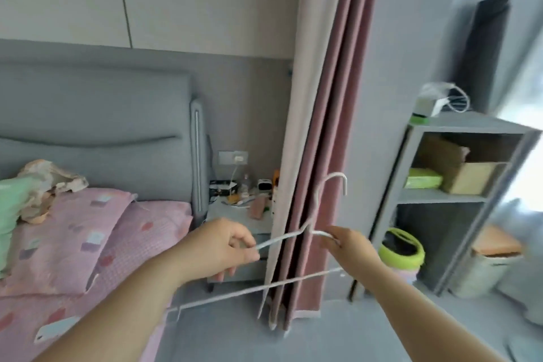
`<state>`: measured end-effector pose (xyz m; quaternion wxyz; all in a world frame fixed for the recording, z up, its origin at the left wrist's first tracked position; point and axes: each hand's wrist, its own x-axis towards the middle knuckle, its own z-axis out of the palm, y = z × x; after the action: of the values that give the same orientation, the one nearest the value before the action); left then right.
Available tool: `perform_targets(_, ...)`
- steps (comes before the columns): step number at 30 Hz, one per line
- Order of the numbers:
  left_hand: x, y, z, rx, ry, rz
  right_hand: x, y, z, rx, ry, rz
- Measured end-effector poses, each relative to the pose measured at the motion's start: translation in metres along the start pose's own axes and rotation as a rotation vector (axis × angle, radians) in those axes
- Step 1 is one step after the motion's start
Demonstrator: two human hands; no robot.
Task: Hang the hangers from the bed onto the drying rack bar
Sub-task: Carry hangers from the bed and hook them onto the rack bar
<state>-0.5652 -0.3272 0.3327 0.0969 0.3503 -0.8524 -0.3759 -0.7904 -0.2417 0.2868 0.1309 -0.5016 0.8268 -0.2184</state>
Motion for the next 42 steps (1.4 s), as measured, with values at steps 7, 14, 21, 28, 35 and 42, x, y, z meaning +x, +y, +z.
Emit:
perform_targets(7,0.096,0.192,0.107,0.417,0.222,0.424,-0.051,0.159,-0.170,-0.035,0.318,0.181)
perform_targets(14,0.137,0.330,0.196,0.402,0.136,0.677,-0.118,0.262,-0.261,-0.134,0.629,0.406)
perform_targets(21,0.167,0.451,0.254,0.270,-0.036,0.919,-0.165,0.339,-0.326,-0.208,0.751,0.590)
perform_targets(28,0.233,0.543,0.298,0.295,-0.040,0.989,-0.161,0.401,-0.398,-0.360,0.863,0.673)
perform_targets(35,0.306,0.623,0.303,0.273,0.145,1.038,-0.123,0.440,-0.485,-0.541,0.985,0.691)
perform_targets(42,0.347,0.682,0.323,0.258,0.250,1.078,-0.117,0.464,-0.550,-0.887,1.256,0.613)
